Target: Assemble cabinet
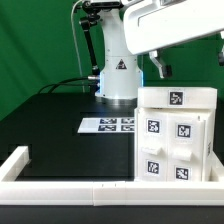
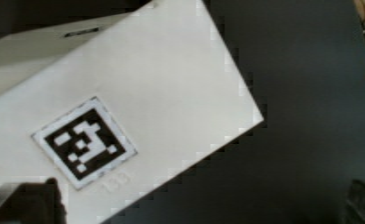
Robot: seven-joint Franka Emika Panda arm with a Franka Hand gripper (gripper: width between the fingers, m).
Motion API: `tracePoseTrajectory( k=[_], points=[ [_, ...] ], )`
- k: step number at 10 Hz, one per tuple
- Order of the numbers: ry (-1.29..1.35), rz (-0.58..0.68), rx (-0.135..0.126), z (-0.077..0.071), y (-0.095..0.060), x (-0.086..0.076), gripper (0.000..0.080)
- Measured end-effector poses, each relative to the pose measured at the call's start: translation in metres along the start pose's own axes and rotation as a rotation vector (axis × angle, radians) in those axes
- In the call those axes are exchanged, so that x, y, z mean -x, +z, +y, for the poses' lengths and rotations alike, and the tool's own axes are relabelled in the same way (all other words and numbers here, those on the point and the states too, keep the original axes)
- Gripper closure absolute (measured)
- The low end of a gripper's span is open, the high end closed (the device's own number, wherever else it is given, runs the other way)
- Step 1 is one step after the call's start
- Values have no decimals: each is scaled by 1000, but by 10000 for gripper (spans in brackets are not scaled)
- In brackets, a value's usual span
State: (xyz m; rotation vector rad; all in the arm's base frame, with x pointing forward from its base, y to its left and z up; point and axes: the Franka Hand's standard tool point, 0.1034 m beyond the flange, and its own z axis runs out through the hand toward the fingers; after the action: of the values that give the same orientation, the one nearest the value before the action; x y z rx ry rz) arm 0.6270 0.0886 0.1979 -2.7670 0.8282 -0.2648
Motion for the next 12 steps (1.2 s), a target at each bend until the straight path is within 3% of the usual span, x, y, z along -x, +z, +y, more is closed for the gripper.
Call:
tracePoseTrajectory(
  k=[1, 3, 5, 6, 8, 12],
  points=[
    [-36, 0, 0, 0, 0, 0, 2],
    [-453, 16, 39, 3, 1, -1, 2],
    [-799, -13, 60, 7, 2, 2, 2],
    [-918, -59, 85, 10, 4, 8, 2],
    [-1111, -167, 179, 10, 7, 19, 2],
    [-1359, -194, 165, 13, 7, 16, 2]
  ],
)
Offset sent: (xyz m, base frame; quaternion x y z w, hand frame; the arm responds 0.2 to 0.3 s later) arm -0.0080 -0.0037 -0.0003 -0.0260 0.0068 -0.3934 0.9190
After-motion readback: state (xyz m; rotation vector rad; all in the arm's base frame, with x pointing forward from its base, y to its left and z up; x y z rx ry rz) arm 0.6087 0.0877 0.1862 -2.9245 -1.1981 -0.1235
